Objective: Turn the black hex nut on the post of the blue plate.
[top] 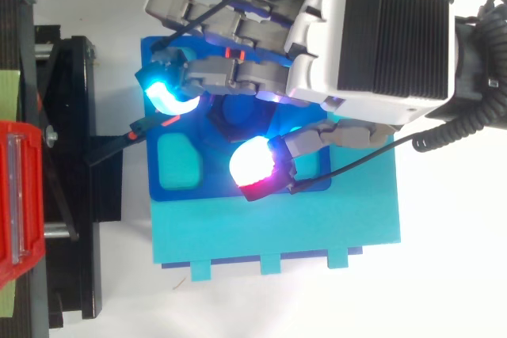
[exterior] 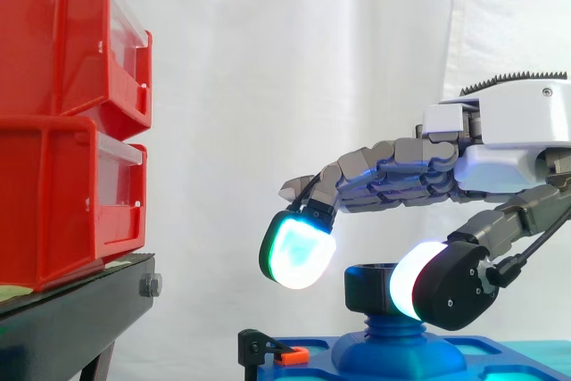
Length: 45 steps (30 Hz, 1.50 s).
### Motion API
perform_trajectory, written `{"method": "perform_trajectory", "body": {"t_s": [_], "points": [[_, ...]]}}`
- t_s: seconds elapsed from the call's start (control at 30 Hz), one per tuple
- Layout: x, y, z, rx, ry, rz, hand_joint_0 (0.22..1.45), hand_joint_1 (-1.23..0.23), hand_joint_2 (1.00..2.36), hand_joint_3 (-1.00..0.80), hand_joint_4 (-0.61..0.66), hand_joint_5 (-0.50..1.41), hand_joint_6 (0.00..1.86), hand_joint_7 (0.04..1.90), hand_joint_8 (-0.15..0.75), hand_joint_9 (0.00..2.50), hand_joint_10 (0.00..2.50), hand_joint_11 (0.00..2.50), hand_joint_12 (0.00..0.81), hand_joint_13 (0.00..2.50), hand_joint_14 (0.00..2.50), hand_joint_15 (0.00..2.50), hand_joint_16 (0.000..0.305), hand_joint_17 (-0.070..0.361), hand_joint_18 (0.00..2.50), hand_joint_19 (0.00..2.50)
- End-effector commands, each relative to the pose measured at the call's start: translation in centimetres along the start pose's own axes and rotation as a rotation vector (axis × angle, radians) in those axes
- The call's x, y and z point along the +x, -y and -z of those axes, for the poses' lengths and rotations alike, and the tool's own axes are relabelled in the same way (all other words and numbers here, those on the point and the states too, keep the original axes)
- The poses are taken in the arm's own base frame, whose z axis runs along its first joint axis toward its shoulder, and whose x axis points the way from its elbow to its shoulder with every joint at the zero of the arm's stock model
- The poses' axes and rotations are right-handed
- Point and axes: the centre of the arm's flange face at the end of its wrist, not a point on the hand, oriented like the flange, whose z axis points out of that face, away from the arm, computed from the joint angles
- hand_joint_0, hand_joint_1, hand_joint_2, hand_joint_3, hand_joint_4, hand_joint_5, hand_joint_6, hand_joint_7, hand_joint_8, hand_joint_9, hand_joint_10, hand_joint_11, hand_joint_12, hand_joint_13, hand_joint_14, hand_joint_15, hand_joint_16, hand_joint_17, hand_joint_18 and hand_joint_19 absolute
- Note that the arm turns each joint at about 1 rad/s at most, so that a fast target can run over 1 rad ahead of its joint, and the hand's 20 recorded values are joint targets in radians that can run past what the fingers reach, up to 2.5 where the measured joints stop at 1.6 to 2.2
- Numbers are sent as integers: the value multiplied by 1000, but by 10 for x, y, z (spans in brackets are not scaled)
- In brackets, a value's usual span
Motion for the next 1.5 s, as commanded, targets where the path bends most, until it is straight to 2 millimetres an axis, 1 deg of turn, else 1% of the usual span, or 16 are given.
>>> {"method": "perform_trajectory", "body": {"t_s": [0.0,0.3,1.47], "points": [[0,1,0,-3,-3,4,519,-703,1000,-500,140,-273,503,805,154,0,0,0,308,0,0,0,43,96,0,4],[1,2,2,-2,-15,8,512,-686,1000,-500,156,-266,503,828,158,0,0,0,310,0,0,0,43,96,0,18],[-2,18,4,-20,-42,11,483,-629,1000,-500,196,-249,503,853,173,0,0,0,321,0,0,0,44,99,0,40]]}}
